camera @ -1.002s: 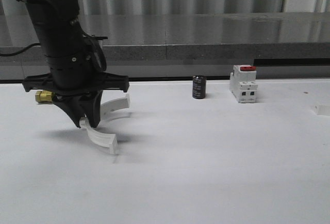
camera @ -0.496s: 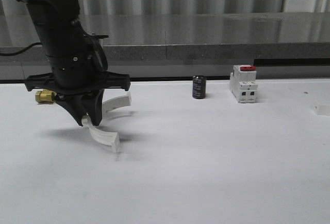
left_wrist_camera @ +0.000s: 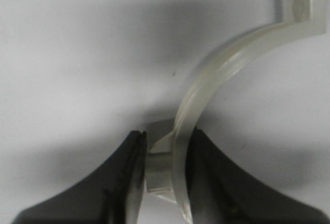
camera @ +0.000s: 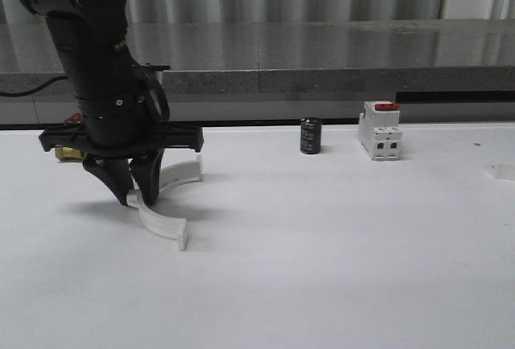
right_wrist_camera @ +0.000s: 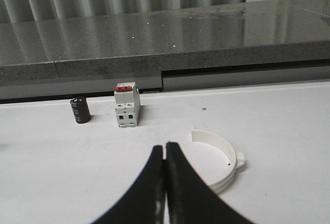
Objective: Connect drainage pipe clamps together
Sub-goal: 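Open the left gripper and raise it away from the clamp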
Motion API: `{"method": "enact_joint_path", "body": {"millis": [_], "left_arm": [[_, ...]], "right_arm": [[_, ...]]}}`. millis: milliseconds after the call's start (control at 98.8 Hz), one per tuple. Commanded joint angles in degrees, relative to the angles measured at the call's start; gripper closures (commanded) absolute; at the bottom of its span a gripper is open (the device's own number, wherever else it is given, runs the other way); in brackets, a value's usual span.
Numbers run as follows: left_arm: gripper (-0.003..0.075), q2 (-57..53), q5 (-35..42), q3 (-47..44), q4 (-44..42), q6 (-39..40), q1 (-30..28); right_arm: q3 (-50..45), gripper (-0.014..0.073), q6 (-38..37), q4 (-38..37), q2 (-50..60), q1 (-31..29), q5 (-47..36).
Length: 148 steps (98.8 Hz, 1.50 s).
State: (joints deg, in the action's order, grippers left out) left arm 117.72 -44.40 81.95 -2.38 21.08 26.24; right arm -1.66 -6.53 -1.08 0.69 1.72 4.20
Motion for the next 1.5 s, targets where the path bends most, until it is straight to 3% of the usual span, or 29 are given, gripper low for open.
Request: {"method": "enact_joint_path", "body": {"millis": [0,71,142,415,658,809,1164,1487], "left_arm": [[0.0347,-3.0,0.3,1.3,0.5,0.9,0.5],[0.0232,-3.0,0.2,1.3,0.5,0.9,0.5],[0.0173,-3.0,0.2,1.3,0.5,0.9,0.5],[0.0176,-5.2,-0.3,1.3,-2.9,0.9,0.5],[0.0176,-15.9,0.0,1.3,-9.2,0.6,0.4],[0.0176,-23.5,1.0,-0.3,-10.6,0.6,-2.6],[0.0176,-47.8,5.8,-18.9,-10.0,0.6,-11.4],[0.0176,-74.1,10.9,-37.7,-10.1,0.6,-12.2]], "right_arm": [[1.1,0.0661,0.3,0.2,1.0,-0.5,-4.9],[1.1,0.0661,0.3,0.2,1.0,-0.5,-4.9],[1.1,0.0661,0.3,0.2,1.0,-0.5,-4.9],[1.1,0.0661,0.3,0.2,1.0,-0.5,-4.9],[1.1,0.0661,0.3,0.2,1.0,-0.5,-4.9],[1.1,0.0661,0.3,0.2,1.0,-0.5,-4.9],[1.1,0.0661,0.3,0.2,1.0,-0.5,-4.9],[1.1,0.0661,0.3,0.2,1.0,-0.5,-4.9]]}}
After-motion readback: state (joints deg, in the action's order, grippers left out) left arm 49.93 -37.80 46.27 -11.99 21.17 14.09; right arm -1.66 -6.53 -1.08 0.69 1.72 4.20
